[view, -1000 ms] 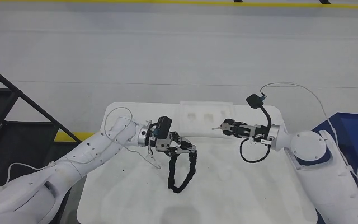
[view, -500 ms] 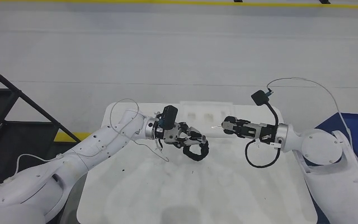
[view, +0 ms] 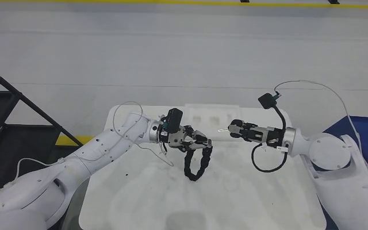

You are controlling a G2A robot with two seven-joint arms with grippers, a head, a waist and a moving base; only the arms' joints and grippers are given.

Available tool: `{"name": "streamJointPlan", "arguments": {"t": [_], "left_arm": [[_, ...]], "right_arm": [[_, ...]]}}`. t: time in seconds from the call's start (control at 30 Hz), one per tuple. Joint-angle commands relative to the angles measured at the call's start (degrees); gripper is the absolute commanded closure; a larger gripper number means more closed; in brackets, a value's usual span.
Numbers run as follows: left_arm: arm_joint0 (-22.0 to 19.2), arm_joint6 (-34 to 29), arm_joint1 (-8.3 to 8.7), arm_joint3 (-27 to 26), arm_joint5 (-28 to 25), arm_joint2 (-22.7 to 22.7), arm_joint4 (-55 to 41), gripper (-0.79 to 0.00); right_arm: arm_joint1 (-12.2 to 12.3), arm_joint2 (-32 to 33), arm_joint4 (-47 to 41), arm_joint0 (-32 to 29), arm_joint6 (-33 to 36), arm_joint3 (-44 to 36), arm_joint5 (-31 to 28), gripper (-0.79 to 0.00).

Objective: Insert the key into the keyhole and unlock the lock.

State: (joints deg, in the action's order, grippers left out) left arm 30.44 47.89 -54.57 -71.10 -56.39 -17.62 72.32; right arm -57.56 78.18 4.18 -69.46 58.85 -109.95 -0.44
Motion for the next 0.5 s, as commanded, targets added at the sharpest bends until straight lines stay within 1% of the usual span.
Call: {"name": "streamJointPlan", "arguments": {"t": [0.0, 0.03, 0.17, 0.33, 0.47], "left_arm": [[0.8, -1.3, -0.07, -0.5, 1.4, -0.3, -0.5, 0.0], [1.5, -0.5, -0.19, -1.6, 2.0, -0.7, -1.5, 0.0], [2.7, -1.0, -0.56, -2.4, 4.3, -1.9, 0.0, 0.0], [4.1, 0.0, -1.29, -2.1, 8.1, -3.1, 2.9, 0.0], [5.2, 2.4, -2.01, -1.3, 11.3, -3.9, 4.8, 0.0]], "right_arm": [[0.2, -0.1, 1.7, 0.0, 0.9, -1.3, 0.7, 0.0], [0.3, 0.0, 2.3, 0.1, 1.5, -2.3, 1.3, 0.0], [0.8, 1.3, 5.9, 0.8, 3.4, -7.2, 4.5, 0.0], [1.2, 2.2, 9.2, 0.7, 4.9, -13.2, 8.5, 0.0], [1.5, 2.3, 10.2, 0.4, 6.3, -16.1, 9.9, 0.0]]}}
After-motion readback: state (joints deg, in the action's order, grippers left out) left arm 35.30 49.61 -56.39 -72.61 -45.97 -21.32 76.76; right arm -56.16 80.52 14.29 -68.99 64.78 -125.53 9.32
